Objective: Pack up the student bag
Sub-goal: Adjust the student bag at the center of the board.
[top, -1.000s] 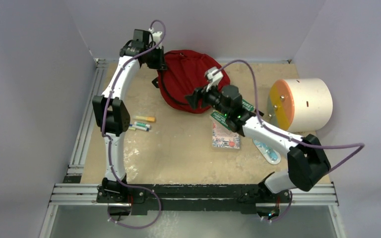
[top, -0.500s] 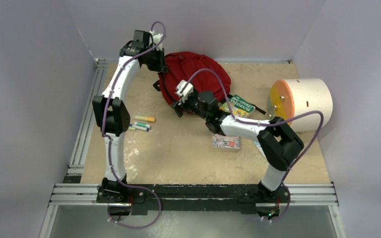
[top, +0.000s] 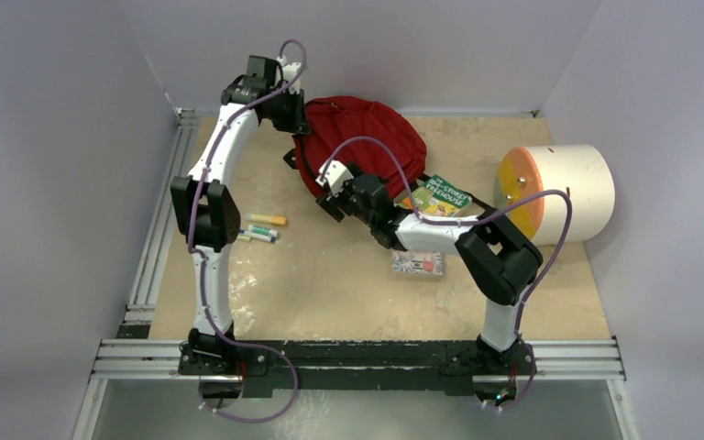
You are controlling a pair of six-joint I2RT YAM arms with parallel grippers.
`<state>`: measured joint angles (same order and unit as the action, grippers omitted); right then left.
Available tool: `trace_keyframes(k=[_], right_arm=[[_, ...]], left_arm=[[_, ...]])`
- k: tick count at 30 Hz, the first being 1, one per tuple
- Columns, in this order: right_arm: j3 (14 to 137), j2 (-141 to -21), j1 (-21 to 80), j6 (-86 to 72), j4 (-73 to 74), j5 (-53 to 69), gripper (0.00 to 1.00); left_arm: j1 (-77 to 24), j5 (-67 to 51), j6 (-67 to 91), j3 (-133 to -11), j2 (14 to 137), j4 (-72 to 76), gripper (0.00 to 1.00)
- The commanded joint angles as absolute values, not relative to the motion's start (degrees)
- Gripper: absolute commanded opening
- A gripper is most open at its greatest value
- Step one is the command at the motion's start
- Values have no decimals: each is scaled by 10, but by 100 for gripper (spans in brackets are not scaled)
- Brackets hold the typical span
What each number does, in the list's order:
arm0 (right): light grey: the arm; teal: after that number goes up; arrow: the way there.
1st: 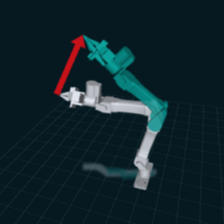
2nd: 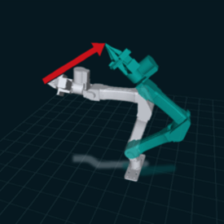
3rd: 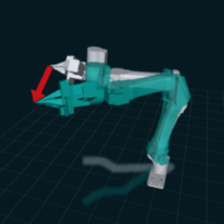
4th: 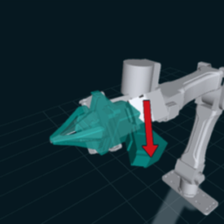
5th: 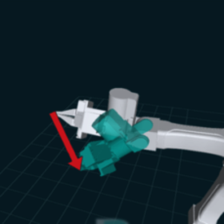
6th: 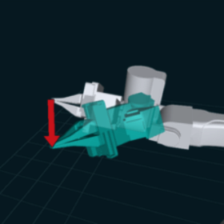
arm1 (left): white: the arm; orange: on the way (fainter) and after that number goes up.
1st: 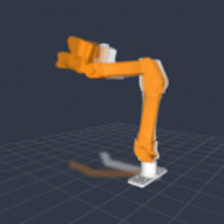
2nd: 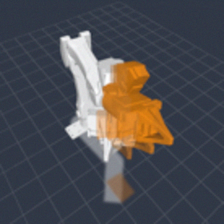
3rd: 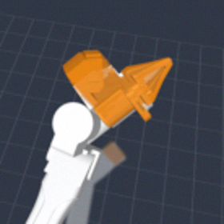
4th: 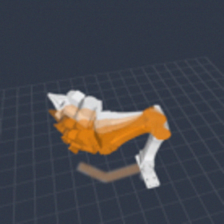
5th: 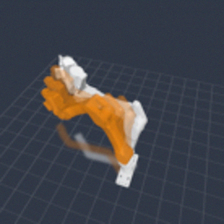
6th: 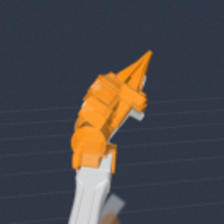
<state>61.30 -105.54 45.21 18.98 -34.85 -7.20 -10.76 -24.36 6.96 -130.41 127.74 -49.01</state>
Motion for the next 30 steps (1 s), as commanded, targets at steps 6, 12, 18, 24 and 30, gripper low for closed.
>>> trace_keyframes(k=[6, 12, 18, 24, 30], right_arm=[[662, -1057, 451, 204, -338, -92, 81], [688, -1054, 451, 50, -321, -72, 0], [694, -1044, 451, -70, -338, -58, 0], [717, -1038, 451, -154, -365, -60, 0], [755, -1050, 451, -215, -333, -44, 0]], left_arm=[[-105, -280, 97, -1332, 1243, -466, 0], [-105, -274, 132, -1314, 1210, -452, 31], [-105, -240, 206, -1157, 1092, -375, 57], [-105, -206, 293, -975, 958, -299, 59], [-105, -138, 296, -932, 897, -313, 60]])
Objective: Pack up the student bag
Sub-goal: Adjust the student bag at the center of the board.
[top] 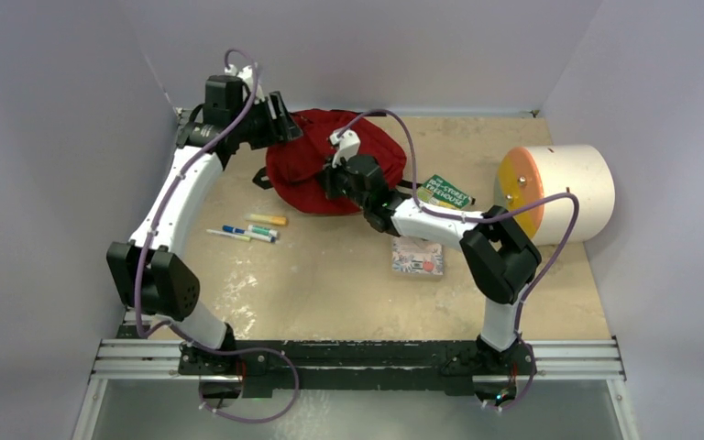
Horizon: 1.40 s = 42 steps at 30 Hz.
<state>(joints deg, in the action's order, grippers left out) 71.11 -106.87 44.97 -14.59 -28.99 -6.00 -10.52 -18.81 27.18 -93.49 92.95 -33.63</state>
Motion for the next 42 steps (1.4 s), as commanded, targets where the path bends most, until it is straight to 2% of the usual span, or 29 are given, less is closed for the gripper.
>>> trace_keyframes(k=[1, 6, 13, 18, 25, 29, 33, 42], right_arm=[[754, -1048, 451, -221, -333, -49, 0], [755, -1029, 450, -231, -326, -71, 0], [780, -1017, 405, -269, -265, -98, 0], [815, -1032, 357, -308, -237, -66, 0], [879, -1065, 351, -360, -220, -23, 0], [908, -1084, 351, -403, -227, 11, 0], [931, -1094, 352, -423, -238, 28, 0], [928, -1087, 352, -483, -266, 79, 0]], left_arm=[[-105, -122, 287, -940, 899, -324, 60], [-96, -69, 229, -1004, 948, -368, 65], [-77, -94, 199, -1177, 1077, -442, 65], [-76, -86, 207, -1188, 1054, -449, 65], [-76, -33, 267, -1062, 944, -450, 65], [-76, -87, 338, -939, 856, -399, 65], [-76, -174, 442, -767, 776, -262, 66], [-85, -180, 579, -644, 771, -125, 69]])
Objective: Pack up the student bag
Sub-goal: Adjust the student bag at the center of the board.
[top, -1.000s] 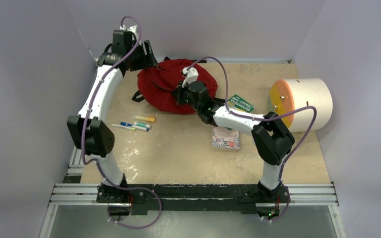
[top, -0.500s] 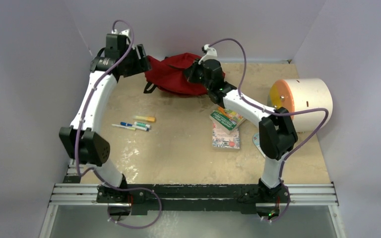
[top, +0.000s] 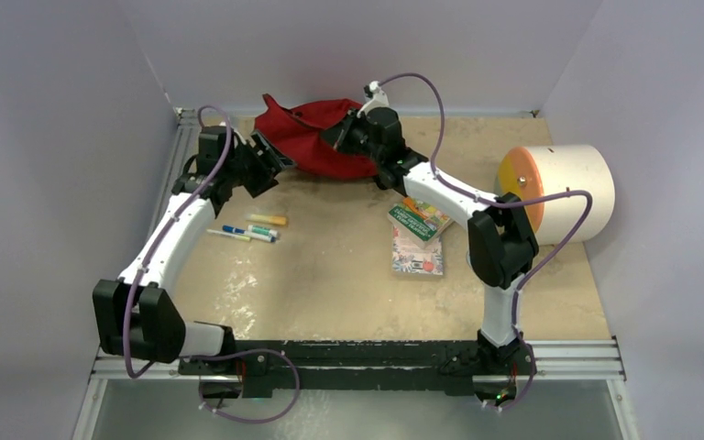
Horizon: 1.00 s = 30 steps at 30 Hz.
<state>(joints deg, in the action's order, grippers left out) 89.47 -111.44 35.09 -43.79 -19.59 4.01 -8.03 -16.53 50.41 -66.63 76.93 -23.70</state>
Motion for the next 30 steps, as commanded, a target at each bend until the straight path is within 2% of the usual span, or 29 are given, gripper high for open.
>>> trace_keyframes(k=[1, 8, 15, 16, 19, 22, 23, 25, 29, 30], right_arm=[[928, -1087, 352, -486, -267, 83, 0], [928, -1085, 352, -500, -273, 107, 0], [917, -1076, 352, -514, -283, 140, 0], [913, -1074, 352, -515, -284, 145, 0], [898, -1066, 352, -511, -282, 150, 0], [888, -1057, 352, -474, -253, 144, 0], [884, -1052, 351, -458, -239, 141, 4], [879, -1039, 350, -414, -211, 114, 19], [854, -1002, 345, -341, -175, 31, 53], [841, -987, 342, -329, -171, 14, 58]], left_arm=[[-86, -184, 584, -636, 775, -109, 69], [-93, -182, 637, -590, 804, 22, 70], [-109, -151, 639, -605, 867, 56, 68], [-109, -152, 638, -607, 875, 62, 65], [-108, -160, 626, -621, 903, 70, 49], [-107, -176, 587, -653, 924, 57, 19], [-105, -182, 566, -669, 932, 42, 10], [-101, -196, 517, -709, 949, 6, 0], [-87, -237, 415, -767, 981, -57, 0], [-82, -245, 393, -776, 987, -68, 0]])
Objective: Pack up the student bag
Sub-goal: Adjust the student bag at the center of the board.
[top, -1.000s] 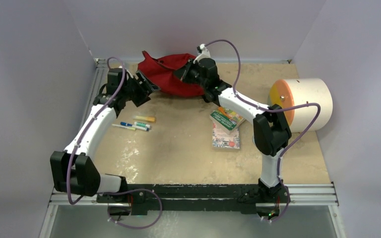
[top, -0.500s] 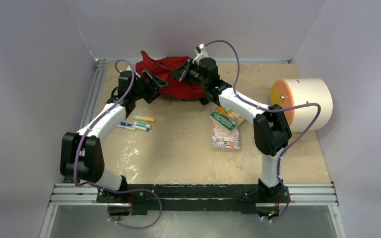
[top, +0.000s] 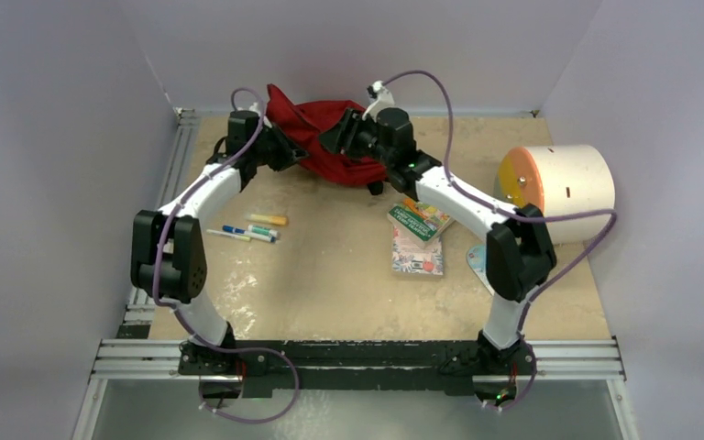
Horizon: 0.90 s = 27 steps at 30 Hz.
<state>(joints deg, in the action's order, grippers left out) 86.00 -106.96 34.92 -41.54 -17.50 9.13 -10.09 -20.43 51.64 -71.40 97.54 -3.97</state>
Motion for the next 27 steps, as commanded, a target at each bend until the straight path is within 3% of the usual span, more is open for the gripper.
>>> trace_keyframes(k=[1, 9, 17, 20, 27], right_arm=[[826, -975, 337, -318, -169, 3, 62], [736, -936, 271, -287, -156, -30, 68], [684, -939, 254, -278, -183, -20, 69], [692, -962, 243, -296, -182, -29, 71], [799, -1075, 202, -329, -140, 11, 78]], left_arm=[[-78, -251, 373, -782, 992, -79, 0], [-58, -326, 243, -858, 1026, -143, 0], [-59, -387, 138, -1049, 1065, -246, 0], [-59, -385, 100, -1108, 1087, -303, 0], [-59, -353, 66, -1097, 1102, -342, 0]])
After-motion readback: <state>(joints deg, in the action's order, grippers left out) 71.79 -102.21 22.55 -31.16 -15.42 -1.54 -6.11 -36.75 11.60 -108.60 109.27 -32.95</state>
